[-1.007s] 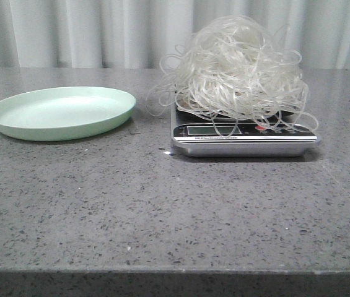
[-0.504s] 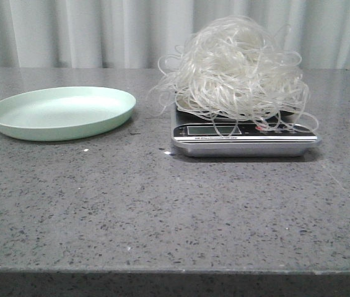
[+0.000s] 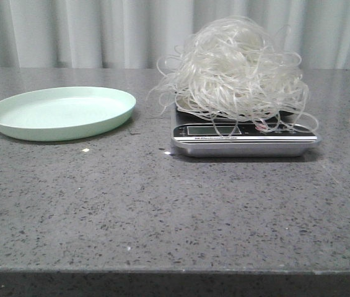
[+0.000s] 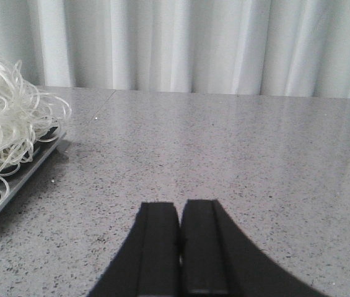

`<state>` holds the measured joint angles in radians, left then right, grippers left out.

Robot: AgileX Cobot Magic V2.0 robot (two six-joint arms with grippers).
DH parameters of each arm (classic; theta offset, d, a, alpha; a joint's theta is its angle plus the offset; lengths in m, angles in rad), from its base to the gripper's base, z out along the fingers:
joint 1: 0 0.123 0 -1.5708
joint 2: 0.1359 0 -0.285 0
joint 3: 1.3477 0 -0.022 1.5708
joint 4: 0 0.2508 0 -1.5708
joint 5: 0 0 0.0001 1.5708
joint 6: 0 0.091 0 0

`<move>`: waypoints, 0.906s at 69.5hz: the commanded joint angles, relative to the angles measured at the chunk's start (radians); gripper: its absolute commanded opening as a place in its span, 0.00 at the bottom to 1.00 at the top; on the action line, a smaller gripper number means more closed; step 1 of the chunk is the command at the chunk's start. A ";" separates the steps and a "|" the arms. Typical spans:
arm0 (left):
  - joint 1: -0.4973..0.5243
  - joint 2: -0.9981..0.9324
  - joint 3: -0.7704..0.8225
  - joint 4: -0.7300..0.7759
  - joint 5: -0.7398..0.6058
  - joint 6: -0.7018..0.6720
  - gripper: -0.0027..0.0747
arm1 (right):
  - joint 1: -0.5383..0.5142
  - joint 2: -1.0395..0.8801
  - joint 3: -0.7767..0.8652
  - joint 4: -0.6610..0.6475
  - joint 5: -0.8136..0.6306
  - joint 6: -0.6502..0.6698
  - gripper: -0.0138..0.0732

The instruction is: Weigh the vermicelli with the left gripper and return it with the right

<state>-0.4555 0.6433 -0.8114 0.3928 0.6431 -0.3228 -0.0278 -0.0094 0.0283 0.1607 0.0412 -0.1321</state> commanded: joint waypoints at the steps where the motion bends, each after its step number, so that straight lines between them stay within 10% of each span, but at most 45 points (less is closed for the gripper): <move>1: 0.002 -0.084 0.049 0.019 -0.100 -0.025 0.22 | -0.005 -0.017 -0.008 0.002 -0.074 -0.006 0.33; 63: 0.002 -0.333 0.401 -0.010 -0.362 -0.025 0.21 | -0.005 -0.017 -0.059 0.112 -0.151 -0.006 0.33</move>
<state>-0.4555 0.3034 -0.3830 0.3820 0.3610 -0.3375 -0.0278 -0.0094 0.0283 0.2509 -0.0067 -0.1321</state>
